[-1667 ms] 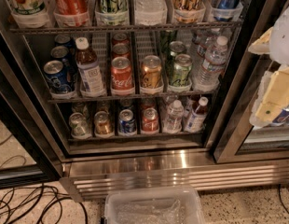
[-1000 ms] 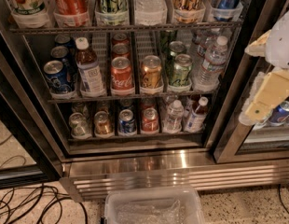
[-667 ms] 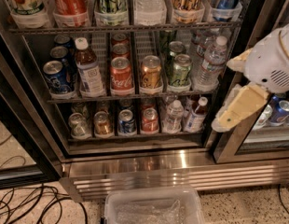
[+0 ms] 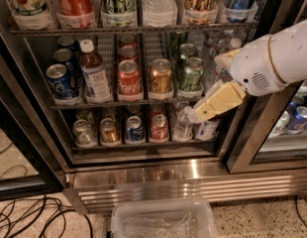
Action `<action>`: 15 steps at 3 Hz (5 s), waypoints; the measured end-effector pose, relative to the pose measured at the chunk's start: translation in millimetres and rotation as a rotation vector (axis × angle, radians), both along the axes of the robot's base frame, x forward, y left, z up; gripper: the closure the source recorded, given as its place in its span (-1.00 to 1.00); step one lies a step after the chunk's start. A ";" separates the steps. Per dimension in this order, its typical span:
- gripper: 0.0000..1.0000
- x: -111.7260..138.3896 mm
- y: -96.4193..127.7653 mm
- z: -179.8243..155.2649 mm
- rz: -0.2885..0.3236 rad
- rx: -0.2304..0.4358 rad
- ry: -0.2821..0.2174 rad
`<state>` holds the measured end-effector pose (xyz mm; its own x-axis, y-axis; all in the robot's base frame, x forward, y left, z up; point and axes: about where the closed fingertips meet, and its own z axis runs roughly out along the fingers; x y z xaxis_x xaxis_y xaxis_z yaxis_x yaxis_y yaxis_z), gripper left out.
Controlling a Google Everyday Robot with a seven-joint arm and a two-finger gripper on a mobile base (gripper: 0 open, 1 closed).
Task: Pick orange can from middle shelf of fridge
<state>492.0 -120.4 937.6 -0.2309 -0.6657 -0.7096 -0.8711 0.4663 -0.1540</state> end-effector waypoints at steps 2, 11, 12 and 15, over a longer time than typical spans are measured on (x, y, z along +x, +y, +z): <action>-1.00 11.5 6.8 -0.8 -0.026 0.042 -0.045; -1.00 26.4 49.8 -98.4 -0.607 0.506 -0.290; -1.00 26.7 50.3 -96.6 -0.607 0.505 -0.294; -1.00 60.2 82.5 -85.1 -0.641 0.582 -0.416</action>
Offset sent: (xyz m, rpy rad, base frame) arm 0.0410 0.0185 -0.0050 0.1506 -0.1486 -0.0932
